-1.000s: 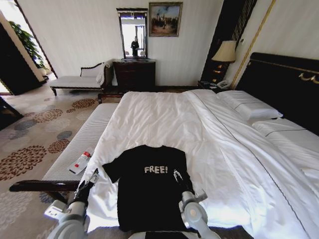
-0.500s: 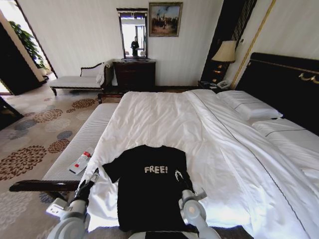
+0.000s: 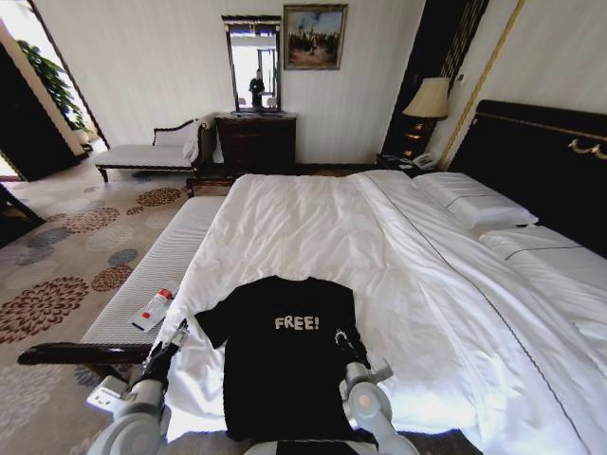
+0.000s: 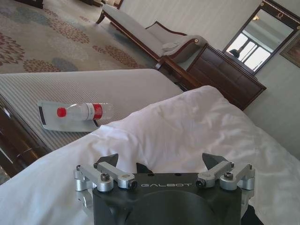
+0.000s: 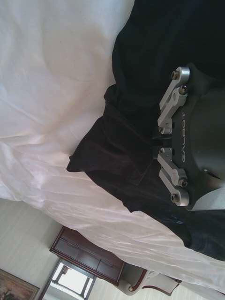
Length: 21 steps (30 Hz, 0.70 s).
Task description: Fold the clothes on the bed.
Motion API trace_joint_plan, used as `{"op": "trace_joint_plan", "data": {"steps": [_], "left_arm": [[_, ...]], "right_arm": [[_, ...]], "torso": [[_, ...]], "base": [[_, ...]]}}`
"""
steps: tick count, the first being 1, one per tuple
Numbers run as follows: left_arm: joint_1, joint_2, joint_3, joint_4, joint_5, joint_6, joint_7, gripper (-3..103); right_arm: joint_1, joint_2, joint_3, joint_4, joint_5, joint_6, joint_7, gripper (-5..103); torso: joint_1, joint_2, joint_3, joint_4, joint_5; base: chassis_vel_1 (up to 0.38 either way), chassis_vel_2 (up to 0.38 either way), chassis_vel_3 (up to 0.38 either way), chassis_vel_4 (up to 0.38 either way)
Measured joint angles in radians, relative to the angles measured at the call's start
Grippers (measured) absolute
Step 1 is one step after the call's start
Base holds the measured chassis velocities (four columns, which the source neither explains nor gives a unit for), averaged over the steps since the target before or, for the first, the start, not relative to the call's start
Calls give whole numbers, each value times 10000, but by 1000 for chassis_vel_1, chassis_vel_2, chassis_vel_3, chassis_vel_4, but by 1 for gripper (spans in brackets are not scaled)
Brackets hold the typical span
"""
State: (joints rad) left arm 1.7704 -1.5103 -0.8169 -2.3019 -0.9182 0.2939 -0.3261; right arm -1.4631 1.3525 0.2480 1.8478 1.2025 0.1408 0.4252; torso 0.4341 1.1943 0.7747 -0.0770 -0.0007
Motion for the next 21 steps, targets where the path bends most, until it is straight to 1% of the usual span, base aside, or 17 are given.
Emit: {"op": "trace_joint_plan", "data": {"steps": [1, 2, 3, 13, 21], "left_arm": [[16, -5, 0, -22, 4, 0, -1, 100], [41, -18, 0, -51, 15, 0, -3, 100], [64, -29, 0, -82, 29, 0, -3, 100], [206, -135, 15, -184, 135, -1, 8, 100], [218, -197, 73, -191, 212, -10, 29, 100]], "right_arm": [[-13, -2, 1, 20, -9, 0, 0, 8], [-48, -8, 3, 50, -28, 0, -1, 1], [-94, -21, 5, 99, -46, 1, -3, 1], [-725, -234, -106, 513, -328, -57, -4, 0], [-848, -291, -143, 452, -440, -58, -16, 0]], "torso": [[0, 0, 0, 0, 0], [0, 0, 0, 0, 0], [0, 0, 0, 1, 0], [0, 1, 0, 0, 0], [1, 0, 0, 0, 0]], "base": [[0, 0, 0, 0], [0, 0, 0, 0], [0, 0, 0, 0], [0, 0, 0, 0], [0, 0, 0, 0]]}}
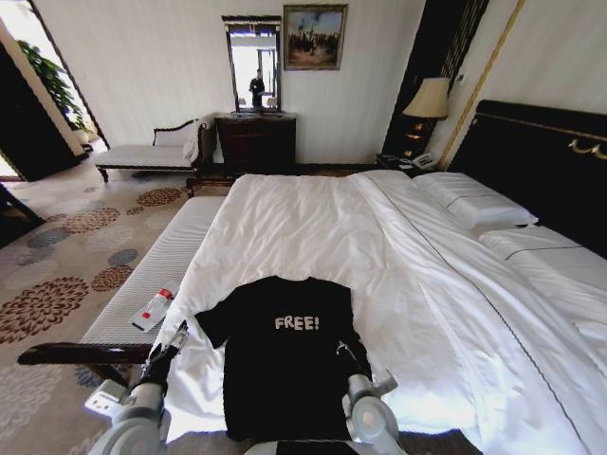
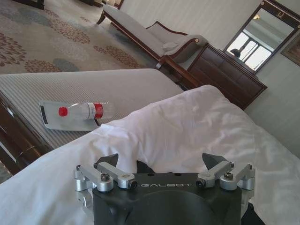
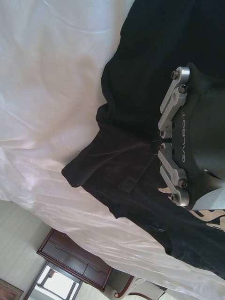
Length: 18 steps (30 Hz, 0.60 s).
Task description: Fold the clothes on the bed.
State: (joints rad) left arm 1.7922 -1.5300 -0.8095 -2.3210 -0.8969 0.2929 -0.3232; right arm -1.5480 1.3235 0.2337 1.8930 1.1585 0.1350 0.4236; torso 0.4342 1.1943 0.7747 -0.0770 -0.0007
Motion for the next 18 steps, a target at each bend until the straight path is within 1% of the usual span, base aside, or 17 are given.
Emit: {"op": "trace_joint_plan", "data": {"steps": [5, 7, 9, 12, 13, 14, 16, 18], "left_arm": [[20, -40, 1, -2, 26, -16, 11, 100], [40, -60, 2, 10, 55, -32, 24, 100], [41, -69, 2, 23, 64, -36, 28, 100], [19, -85, 2, 64, 79, -40, 32, 100], [11, -91, 2, 81, 94, -41, 33, 100], [3, -98, 7, 97, 115, -42, 33, 100], [-8, -102, 15, 118, 134, -42, 34, 100], [-38, -109, 36, 165, 174, -43, 35, 100]], "right_arm": [[35, -9, 2, -139, -195, 23, -2, 0], [50, -6, 7, -162, -386, 110, -146, 11], [40, -6, 7, -135, -471, 155, -279, 11], [-72, -13, -50, 200, -858, 349, -878, 27], [-93, -27, -119, 346, -978, 419, -1197, 33], [-55, -42, -198, 443, -1002, 446, -1412, 38], [66, -60, -300, 483, -939, 447, -1542, 38], [534, -80, -508, 348, -582, 383, -1689, 49]], "torso": [[-1, 1, 0, 0, 0], [0, 0, 0, 0, 0], [0, 0, 0, 0, 1], [0, 0, 0, 0, 0], [-1, 1, 0, -1, -1], [-1, 0, 0, -1, -1], [-1, 1, 0, -1, -1], [-1, 1, -1, 2, -1]], "base": [[0, 0, 0, 0], [0, 0, 0, 0], [0, 0, 0, 0], [0, 0, 0, 0], [0, 0, 0, 0], [0, 0, 0, 0], [0, 0, 0, 0], [0, 0, 0, 0]]}}
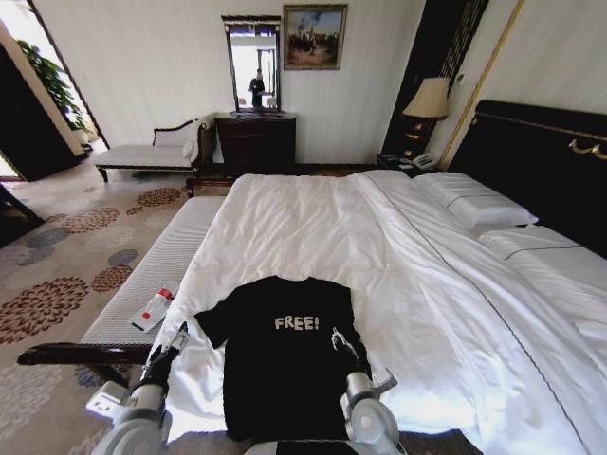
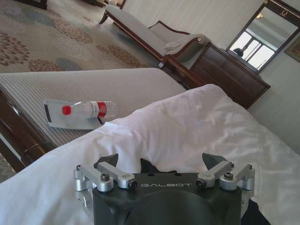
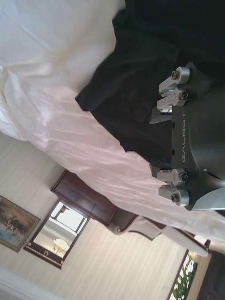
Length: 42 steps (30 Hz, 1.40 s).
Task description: Fold the clothes on the bed.
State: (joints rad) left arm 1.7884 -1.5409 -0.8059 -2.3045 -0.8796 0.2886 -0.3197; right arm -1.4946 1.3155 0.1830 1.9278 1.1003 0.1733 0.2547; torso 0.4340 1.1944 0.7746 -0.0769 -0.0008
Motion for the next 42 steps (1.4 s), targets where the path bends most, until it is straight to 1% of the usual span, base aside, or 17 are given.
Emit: {"op": "trace_joint_plan", "data": {"steps": [2, 4, 7, 9, 12, 13, 14, 18, 23, 32, 33, 35, 37, 38, 39, 40, 42], "left_arm": [[-26, -7, 23, 12, 41, -1, 0, 100], [-35, -8, 29, 12, 49, 0, 0, 100], [-50, 0, 23, 40, 58, -1, 0, 100], [-51, 1, 22, 42, 58, 0, 0, 100], [-75, 7, 13, 98, 84, 4, -6, 100], [-87, 4, 24, 118, 104, 5, -6, 100], [-100, -2, 40, 140, 123, 6, -8, 100], [-118, -25, 69, 173, 164, 8, -11, 100], [-116, -14, 52, 196, 167, 11, -12, 100], [-137, 5, 58, 245, 160, 11, -13, 100], [-141, 22, 56, 253, 157, 11, -13, 100], [-140, 34, 50, 260, 155, 10, -12, 100], [-138, 70, 22, 274, 132, 9, -13, 100], [-139, 84, 12, 278, 126, 8, -13, 100], [-143, 94, 8, 280, 121, 8, -13, 100], [-143, 94, 8, 280, 121, 8, -13, 100], [-169, 119, 5, 282, 105, 8, -13, 100]], "right_arm": [[504, 6, -135, -352, 406, -131, 20, 60], [692, 14, -161, -491, 582, -175, 58, 60], [1312, 40, -201, -1016, 1292, -363, 342, 77], [1342, 42, -201, -1043, 1326, -370, 366, 77], [1824, 132, -81, -1580, 1828, -443, 682, 93], [1928, 168, -33, -1722, 1906, -444, 723, 97], [2019, 209, 8, -1852, 1967, -445, 752, 99], [2173, 340, 89, -2085, 2117, -437, 819, 100], [2098, 556, 31, -1908, 2181, -431, 835, 100], [2134, 838, -71, -2084, 1962, -415, 807, 100], [2192, 854, -64, -2180, 1950, -379, 807, 102], [2225, 867, -53, -2236, 1944, -343, 809, 100], [2298, 931, -36, -2375, 1923, -263, 871, 90], [2323, 963, -26, -2432, 1913, -236, 917, 90], [2343, 987, -17, -2480, 1898, -208, 953, 85], [2343, 987, -17, -2480, 1898, -208, 953, 85], [2407, 1055, 26, -2630, 1835, -125, 1083, 74]], "torso": [[1, -1, 1, 0, 2], [2, -1, 1, 0, 1], [3, -2, 2, 0, 2], [3, -2, 1, 0, 1], [3, -1, 1, -1, 0], [3, -1, 2, -1, 1], [2, -1, 1, -1, 1], [3, -2, 2, -2, 1], [2, -1, 1, -2, 1], [2, -1, 1, -2, 0], [2, -1, 1, -2, 1], [2, -1, 1, -2, 0], [1, -1, 1, -1, 0], [1, -1, 1, -1, 0], [1, -2, 1, -1, 0], [1, -2, 1, -1, 0], [1, -1, 1, -1, 1]], "base": [[0, 0, 0, 0], [0, 0, 0, 0], [0, 0, 0, 0], [0, 0, 0, 0], [0, 0, 0, 0], [0, 0, 0, 0], [0, 0, 0, 0], [0, 0, 0, 0], [0, 0, 0, 0], [0, 0, 0, 0], [0, 0, 0, 0], [0, 0, 0, 0], [0, 0, 0, 0], [0, 0, 0, 0], [0, 0, 0, 0], [0, 0, 0, 0], [0, 0, 0, 0]]}}
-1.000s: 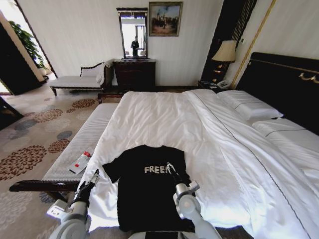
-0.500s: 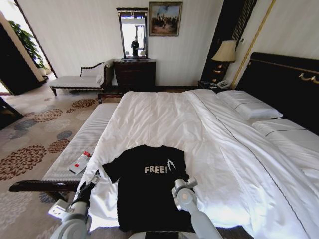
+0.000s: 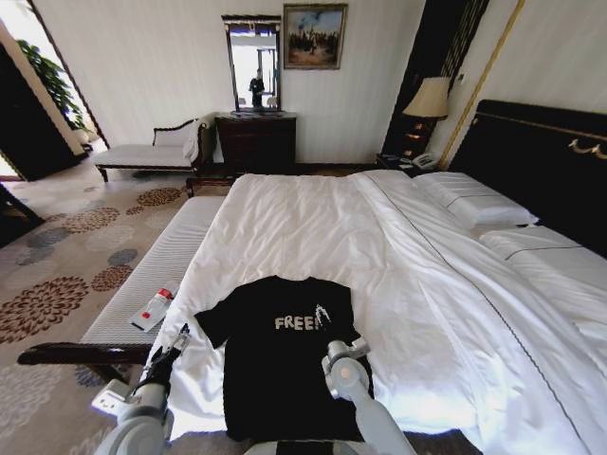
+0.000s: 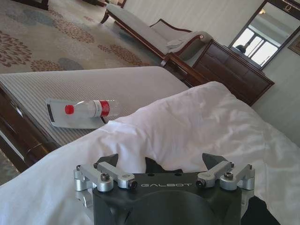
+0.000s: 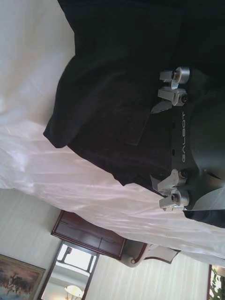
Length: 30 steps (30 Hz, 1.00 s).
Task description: Fold the clothes on the bed.
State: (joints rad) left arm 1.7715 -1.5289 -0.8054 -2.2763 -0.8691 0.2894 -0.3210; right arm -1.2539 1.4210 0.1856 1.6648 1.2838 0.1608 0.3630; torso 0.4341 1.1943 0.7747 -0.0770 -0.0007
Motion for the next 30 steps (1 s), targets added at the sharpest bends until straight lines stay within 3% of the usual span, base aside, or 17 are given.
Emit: {"op": "trace_joint_plan", "data": {"steps": [7, 8, 10, 11, 12, 13, 17, 30], "left_arm": [[-95, 68, -3, 79, -53, 0, -7, 100], [-116, 75, -2, 101, -57, 0, -9, 100], [-129, 81, 0, 116, -58, 0, -10, 100], [-155, 95, 6, 131, -59, 0, -12, 100], [-193, 113, 10, 144, -71, 2, -20, 100], [-194, 116, 10, 144, -75, 3, -22, 100], [-187, 124, 1, 145, -81, 4, -24, 100], [-188, 69, 30, 160, -57, 8, -27, 100]], "right_arm": [[90, 76, 217, -186, -1, 153, 366, 52], [116, 94, 258, -241, 4, 191, 460, 41], [131, 103, 275, -272, 4, 210, 505, 41], [150, 110, 296, -318, 5, 241, 575, 36], [152, 104, 290, -342, 2, 247, 610, 19], [151, 102, 282, -343, 0, 248, 610, 14], [151, 101, 258, -353, -15, 247, 610, 3], [-106, 31, 207, 49, -36, 228, 584, 0]], "torso": [[0, 1, 0, 0, 0], [0, 1, 0, 0, 0], [0, 1, 0, 0, 0], [0, 1, 0, 0, 0], [0, 1, 0, 0, 0], [0, 1, 0, 0, 0], [0, 0, 0, 0, 0], [0, 0, 0, 0, 0]], "base": [[0, 0, 0, 0], [0, 0, 0, 0], [0, 0, 0, 0], [0, 0, 0, 0], [0, 0, 0, 0], [0, 0, 0, 0], [0, 0, 0, 0], [0, 0, 0, 0]]}}
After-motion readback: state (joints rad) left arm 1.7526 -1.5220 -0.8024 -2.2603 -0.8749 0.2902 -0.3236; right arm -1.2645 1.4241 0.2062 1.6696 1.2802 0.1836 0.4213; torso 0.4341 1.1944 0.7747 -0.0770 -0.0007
